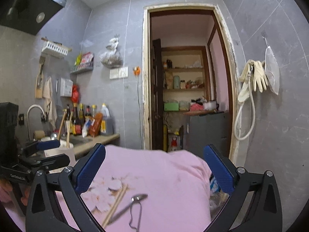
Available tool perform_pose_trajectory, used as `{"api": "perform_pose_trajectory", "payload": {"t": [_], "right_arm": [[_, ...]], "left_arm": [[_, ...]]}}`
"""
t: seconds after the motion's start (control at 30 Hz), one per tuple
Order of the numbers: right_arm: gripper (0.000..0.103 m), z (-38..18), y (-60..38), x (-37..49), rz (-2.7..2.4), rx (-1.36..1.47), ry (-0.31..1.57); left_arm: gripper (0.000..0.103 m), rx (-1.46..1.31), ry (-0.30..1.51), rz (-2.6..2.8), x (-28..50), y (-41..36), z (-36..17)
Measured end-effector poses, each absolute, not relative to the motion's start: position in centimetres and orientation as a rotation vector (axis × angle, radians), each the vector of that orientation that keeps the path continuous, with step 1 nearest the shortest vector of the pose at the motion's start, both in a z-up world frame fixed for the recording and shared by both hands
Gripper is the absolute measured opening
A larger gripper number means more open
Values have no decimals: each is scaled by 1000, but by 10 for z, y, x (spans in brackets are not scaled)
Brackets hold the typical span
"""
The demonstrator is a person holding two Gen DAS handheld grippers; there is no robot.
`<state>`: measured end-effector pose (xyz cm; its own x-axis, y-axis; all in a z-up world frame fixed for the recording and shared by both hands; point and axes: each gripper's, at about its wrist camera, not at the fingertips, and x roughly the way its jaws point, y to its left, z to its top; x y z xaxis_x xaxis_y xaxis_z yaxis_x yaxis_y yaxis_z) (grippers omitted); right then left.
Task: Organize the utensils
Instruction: 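Move both grippers back over the remaining utensils on the pink cloth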
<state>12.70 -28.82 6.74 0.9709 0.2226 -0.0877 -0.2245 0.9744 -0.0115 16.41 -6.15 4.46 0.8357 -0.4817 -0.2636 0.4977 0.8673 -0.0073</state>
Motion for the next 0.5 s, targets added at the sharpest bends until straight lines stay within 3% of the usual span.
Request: {"api": "perform_pose_trajectory", "payload": {"t": [0.23, 0.5], "right_arm": [[103, 47, -290, 137, 233, -65, 224], [103, 25, -291, 162, 248, -61, 427]], "left_arm": [[100, 53, 550, -527, 199, -77, 10], [100, 49, 737, -528, 231, -88, -9]]}}
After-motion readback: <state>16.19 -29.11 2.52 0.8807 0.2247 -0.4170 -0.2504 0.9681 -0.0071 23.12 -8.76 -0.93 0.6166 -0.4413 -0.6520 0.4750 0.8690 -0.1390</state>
